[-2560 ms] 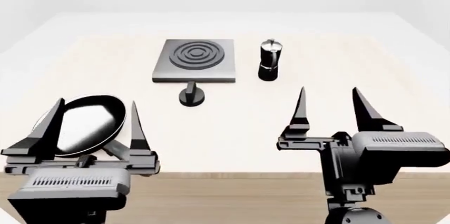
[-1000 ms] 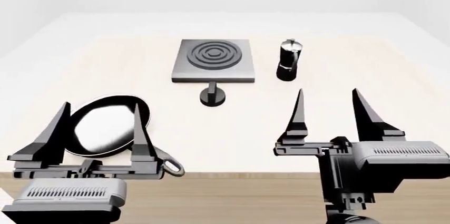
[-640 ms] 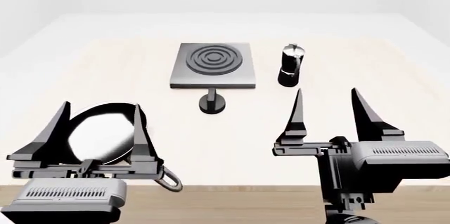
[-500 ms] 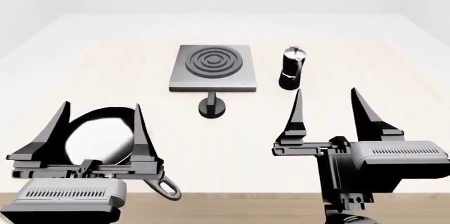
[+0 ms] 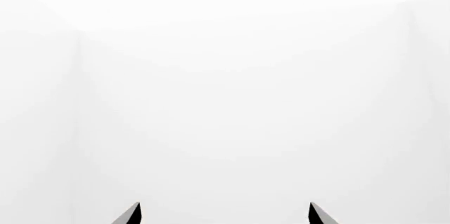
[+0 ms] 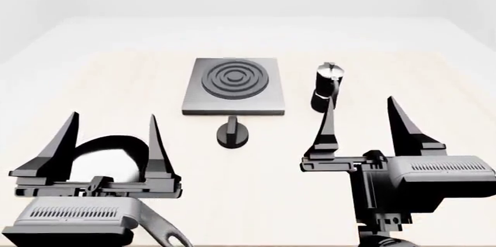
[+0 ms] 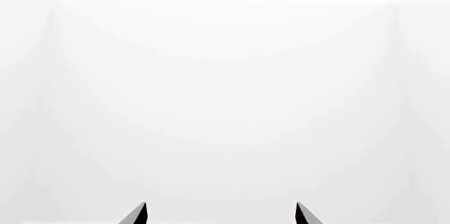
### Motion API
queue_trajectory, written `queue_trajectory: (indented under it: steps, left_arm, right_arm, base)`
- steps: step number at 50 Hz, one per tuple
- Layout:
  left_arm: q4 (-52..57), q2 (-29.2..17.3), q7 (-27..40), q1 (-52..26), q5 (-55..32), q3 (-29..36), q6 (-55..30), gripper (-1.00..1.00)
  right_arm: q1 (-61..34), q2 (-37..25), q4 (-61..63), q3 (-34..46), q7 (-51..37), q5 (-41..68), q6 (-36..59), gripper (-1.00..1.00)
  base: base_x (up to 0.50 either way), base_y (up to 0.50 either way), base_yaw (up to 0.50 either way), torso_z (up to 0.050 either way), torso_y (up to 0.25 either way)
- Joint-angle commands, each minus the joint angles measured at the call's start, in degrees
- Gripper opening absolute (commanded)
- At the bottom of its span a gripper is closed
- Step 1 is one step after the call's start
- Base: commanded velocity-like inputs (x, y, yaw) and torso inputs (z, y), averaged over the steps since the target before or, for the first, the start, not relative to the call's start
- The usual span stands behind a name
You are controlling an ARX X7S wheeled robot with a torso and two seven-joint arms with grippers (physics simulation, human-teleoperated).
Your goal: Turn on the stove and put the moka pot on it.
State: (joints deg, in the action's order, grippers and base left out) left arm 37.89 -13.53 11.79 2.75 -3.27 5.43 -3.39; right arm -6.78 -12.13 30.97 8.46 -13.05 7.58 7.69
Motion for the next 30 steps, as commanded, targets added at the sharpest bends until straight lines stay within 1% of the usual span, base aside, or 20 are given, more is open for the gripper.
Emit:
queue_trajectory:
  steps: [1,30]
  left_arm:
    - [-0.1,-0.3,0.4,-0.1,-0.2,0.3,-0.1,1.0]
    - [-0.4,-1.1,1.3,0.1,-0.8,0.5,0.2,1.0]
  right_arm:
    - [0.1,-0.4,-0.1,0.1,-0.4,0.3,-0.4,1.0]
    - [0.3,-1.1,-0.3,1.2,-1.2,0.7,-1.1,1.0]
  base:
    - [0.21,0.0,0.0,0.0,0.0]
    - [0.22,0.0,0.0,0.0,0.0]
